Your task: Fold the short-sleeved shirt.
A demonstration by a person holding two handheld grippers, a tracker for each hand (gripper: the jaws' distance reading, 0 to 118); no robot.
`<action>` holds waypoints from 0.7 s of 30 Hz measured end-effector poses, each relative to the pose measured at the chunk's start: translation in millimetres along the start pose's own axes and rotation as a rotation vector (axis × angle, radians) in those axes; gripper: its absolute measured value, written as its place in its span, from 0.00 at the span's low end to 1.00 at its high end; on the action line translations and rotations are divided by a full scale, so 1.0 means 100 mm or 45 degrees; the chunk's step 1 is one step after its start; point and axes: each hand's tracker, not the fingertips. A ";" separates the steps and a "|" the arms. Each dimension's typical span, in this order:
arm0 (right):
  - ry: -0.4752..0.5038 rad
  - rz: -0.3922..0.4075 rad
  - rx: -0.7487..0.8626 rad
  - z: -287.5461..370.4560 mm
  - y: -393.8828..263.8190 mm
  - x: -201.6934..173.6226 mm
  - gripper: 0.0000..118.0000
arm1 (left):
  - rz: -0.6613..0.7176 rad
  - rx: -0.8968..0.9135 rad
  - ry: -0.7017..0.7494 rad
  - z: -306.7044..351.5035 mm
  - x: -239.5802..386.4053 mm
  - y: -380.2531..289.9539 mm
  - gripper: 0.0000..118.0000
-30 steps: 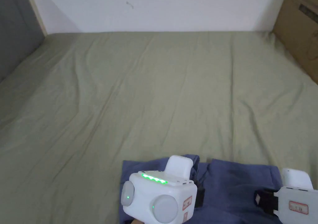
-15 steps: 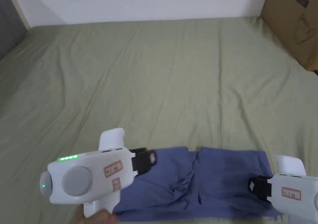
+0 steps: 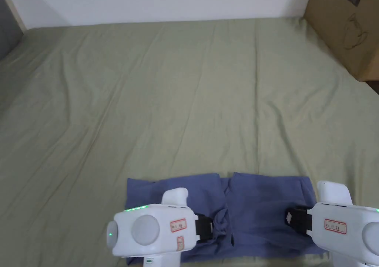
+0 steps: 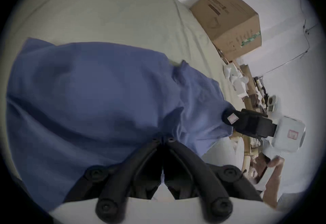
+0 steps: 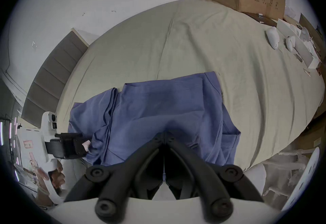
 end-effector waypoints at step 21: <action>-0.007 0.019 0.010 0.12 -0.05 -0.12 0.00 | -0.136 -0.068 -0.107 -0.02 0.35 -0.20 0.01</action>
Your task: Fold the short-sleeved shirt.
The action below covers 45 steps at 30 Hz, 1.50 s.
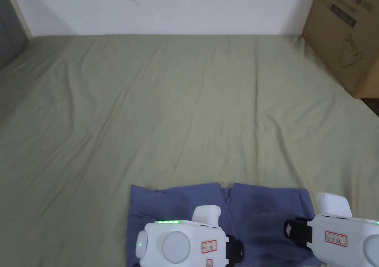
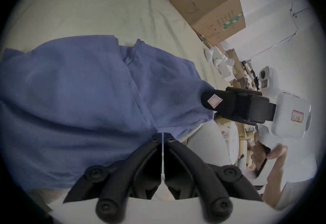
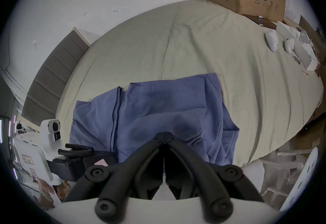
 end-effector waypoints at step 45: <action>-0.009 0.120 -0.073 -0.30 0.27 -0.59 0.00 | 0.497 0.172 -0.223 1.36 -1.97 0.37 0.06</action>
